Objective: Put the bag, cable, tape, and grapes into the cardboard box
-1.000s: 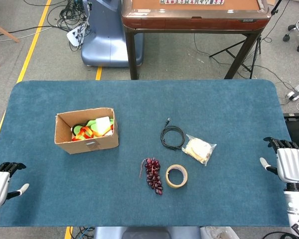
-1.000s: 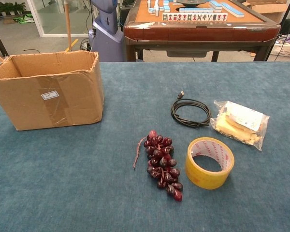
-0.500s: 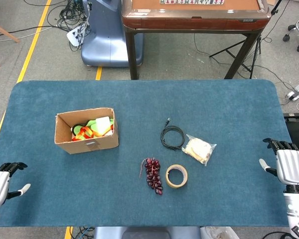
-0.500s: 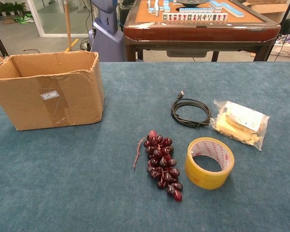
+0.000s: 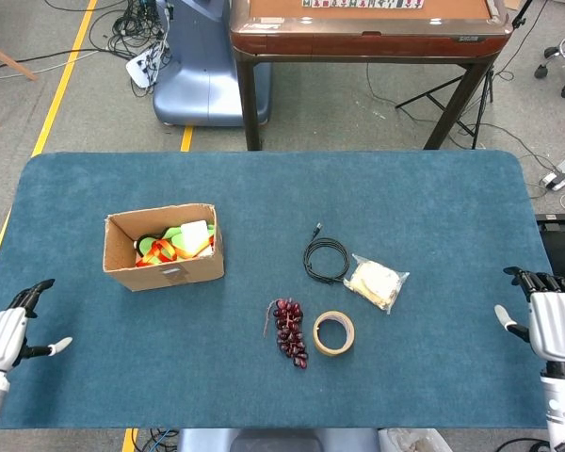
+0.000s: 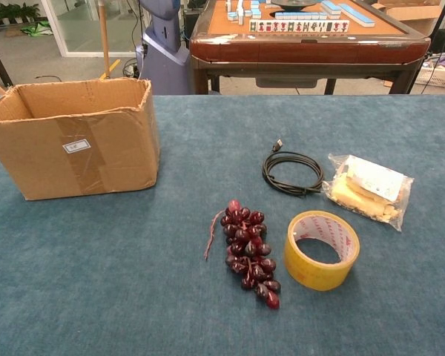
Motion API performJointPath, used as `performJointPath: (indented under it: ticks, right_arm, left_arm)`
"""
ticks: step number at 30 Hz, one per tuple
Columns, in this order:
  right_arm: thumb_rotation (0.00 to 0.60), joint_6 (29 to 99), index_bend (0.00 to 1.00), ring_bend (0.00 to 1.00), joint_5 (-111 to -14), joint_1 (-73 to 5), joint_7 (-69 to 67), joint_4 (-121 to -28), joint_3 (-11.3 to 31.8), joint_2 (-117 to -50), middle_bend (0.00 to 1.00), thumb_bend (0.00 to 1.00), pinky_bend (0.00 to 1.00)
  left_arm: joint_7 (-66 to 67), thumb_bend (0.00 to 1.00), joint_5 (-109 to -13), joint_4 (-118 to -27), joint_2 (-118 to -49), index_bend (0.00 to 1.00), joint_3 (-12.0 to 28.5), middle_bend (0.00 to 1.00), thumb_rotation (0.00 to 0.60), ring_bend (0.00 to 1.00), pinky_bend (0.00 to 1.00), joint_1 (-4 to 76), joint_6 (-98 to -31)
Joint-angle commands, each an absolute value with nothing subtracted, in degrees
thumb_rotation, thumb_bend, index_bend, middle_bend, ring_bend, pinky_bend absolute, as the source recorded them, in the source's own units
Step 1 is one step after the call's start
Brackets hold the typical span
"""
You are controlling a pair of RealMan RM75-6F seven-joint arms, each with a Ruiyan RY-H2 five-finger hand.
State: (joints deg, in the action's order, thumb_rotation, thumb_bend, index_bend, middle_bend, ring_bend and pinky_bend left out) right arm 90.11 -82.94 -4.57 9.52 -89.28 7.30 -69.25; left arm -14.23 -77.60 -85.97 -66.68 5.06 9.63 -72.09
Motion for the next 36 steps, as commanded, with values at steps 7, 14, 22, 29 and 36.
performJointPath:
  ticks: [7, 14, 22, 29, 36]
  right_arm:
    - [0.600, 91.7, 0.33, 0.37, -84.3, -3.6, 9.2, -90.2, 6.9, -68.6, 0.45, 0.19, 0.39]
    - [0.600, 91.7, 0.33, 0.37, -84.4, -3.4, 8.5, -90.2, 7.1, -68.3, 0.45, 0.19, 0.39]
    - [0.600, 91.2, 0.33, 0.37, -84.2, -3.5, 8.6, -90.1, 7.3, -68.3, 0.45, 0.19, 0.39]
    - [0.600, 90.9, 0.33, 0.37, -84.1, -3.5, 8.6, -90.0, 7.3, -68.2, 0.45, 0.19, 0.39]
    - [0.600, 90.8, 0.33, 0.37, -84.0, -3.5, 8.4, -90.0, 7.4, -68.1, 0.45, 0.19, 0.39]
  left_arm:
    - [-9.3, 0.02, -64.0, -83.1, -70.0, 0.09, 10.8, 0.12, 0.600, 0.12, 0.34, 15.1, -63.5]
    - [-10.0, 0.02, -60.4, -81.5, -71.3, 0.09, 12.9, 0.12, 0.600, 0.12, 0.34, 18.1, -58.5]
    - [-9.1, 0.02, -60.3, -80.2, -73.6, 0.09, 14.3, 0.12, 0.600, 0.12, 0.34, 21.7, -56.1]
    - [-7.3, 0.02, -61.3, -82.9, -74.3, 0.09, 14.3, 0.12, 0.600, 0.13, 0.34, 23.6, -55.9]
    - [-6.3, 0.02, -61.3, -86.3, -74.5, 0.09, 14.3, 0.12, 0.600, 0.13, 0.34, 26.3, -53.0]
